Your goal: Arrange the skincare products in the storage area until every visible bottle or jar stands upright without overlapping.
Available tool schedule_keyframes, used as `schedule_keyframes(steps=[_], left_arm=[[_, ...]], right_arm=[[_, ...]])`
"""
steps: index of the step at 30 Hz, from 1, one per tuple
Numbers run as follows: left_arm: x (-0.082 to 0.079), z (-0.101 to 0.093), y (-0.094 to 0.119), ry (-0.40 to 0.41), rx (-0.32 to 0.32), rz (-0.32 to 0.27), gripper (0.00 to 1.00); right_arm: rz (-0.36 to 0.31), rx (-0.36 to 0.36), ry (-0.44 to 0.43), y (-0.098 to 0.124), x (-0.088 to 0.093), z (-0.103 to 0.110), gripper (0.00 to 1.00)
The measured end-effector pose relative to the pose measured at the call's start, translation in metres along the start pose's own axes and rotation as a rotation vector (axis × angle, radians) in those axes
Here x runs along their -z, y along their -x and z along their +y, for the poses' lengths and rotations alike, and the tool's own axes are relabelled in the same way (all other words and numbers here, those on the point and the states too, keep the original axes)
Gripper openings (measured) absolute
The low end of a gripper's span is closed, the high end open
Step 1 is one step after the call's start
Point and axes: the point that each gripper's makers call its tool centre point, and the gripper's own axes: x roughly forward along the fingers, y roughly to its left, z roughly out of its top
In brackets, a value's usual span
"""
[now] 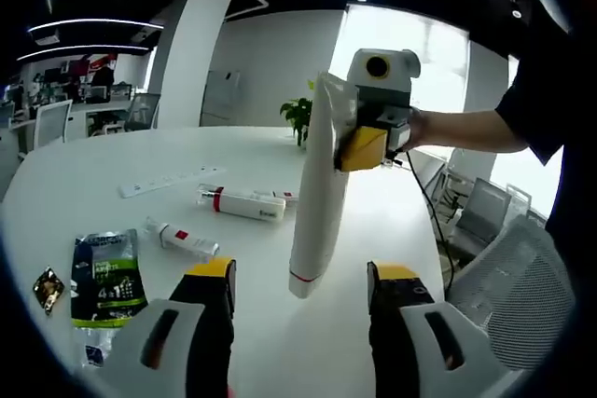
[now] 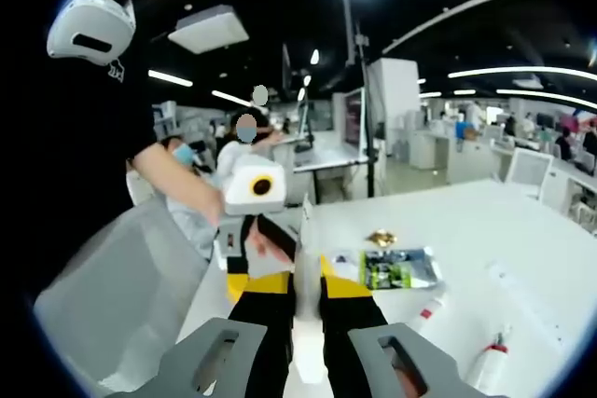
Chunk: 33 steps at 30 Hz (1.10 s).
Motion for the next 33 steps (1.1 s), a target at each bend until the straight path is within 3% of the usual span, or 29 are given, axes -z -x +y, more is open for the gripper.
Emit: schedule_keyframes(steps=[8, 14, 33], left_arm=[[0.017, 0.019, 0.022, 0.056, -0.092, -0.011, 0.59], [0.034, 0.024, 0.028, 0.044, -0.117, 0.038, 0.64], [0.041, 0.036, 0.041, 0.071, -0.198, 0.013, 0.88]], right_arm=[[-0.006, 0.024, 0.003, -0.002, 0.014, -0.025, 0.01], [-0.011, 0.033, 0.003, -0.003, 0.018, -0.036, 0.01], [-0.024, 0.059, 0.041, -0.003, 0.032, -0.066, 0.01]])
